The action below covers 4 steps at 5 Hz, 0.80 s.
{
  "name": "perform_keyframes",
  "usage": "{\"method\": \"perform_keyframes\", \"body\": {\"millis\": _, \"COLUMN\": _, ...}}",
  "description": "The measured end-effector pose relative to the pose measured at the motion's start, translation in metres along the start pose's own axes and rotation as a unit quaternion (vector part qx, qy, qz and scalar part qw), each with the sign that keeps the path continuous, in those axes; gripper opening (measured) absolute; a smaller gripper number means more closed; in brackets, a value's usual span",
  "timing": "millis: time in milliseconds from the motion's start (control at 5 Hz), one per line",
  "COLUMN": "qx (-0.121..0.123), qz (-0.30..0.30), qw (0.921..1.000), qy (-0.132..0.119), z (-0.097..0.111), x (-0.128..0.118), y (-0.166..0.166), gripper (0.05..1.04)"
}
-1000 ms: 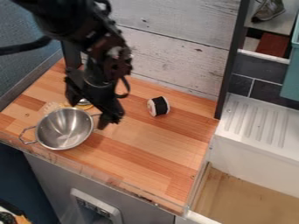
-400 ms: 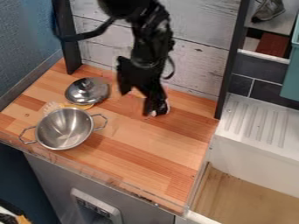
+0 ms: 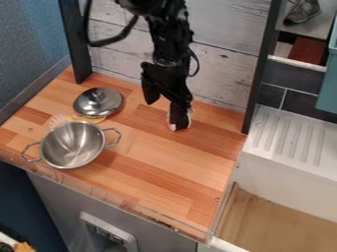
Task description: Put the object in the silver pot
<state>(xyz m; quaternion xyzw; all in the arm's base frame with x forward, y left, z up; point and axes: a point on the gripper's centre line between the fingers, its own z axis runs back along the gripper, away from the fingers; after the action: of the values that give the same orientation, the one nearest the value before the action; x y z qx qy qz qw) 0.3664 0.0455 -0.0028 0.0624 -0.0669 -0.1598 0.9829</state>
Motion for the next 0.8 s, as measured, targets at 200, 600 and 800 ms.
{"method": "perform_keyframes", "body": {"millis": 200, "qx": -0.017, "qz": -0.007, "qw": 0.9998, "qy": -0.002, "z": -0.019, "x": 0.004, "y": 0.000, "gripper": 1.001}}
{"method": "perform_keyframes", "body": {"millis": 600, "qx": -0.034, "qz": -0.020, "qw": 0.9990, "qy": -0.019, "z": -0.033, "x": 0.011, "y": -0.006, "gripper": 0.666}}
{"method": "perform_keyframes", "body": {"millis": 800, "qx": -0.031, "qz": -0.007, "qw": 0.9992, "qy": -0.024, "z": -0.035, "x": 0.010, "y": -0.007, "gripper": 0.511}}
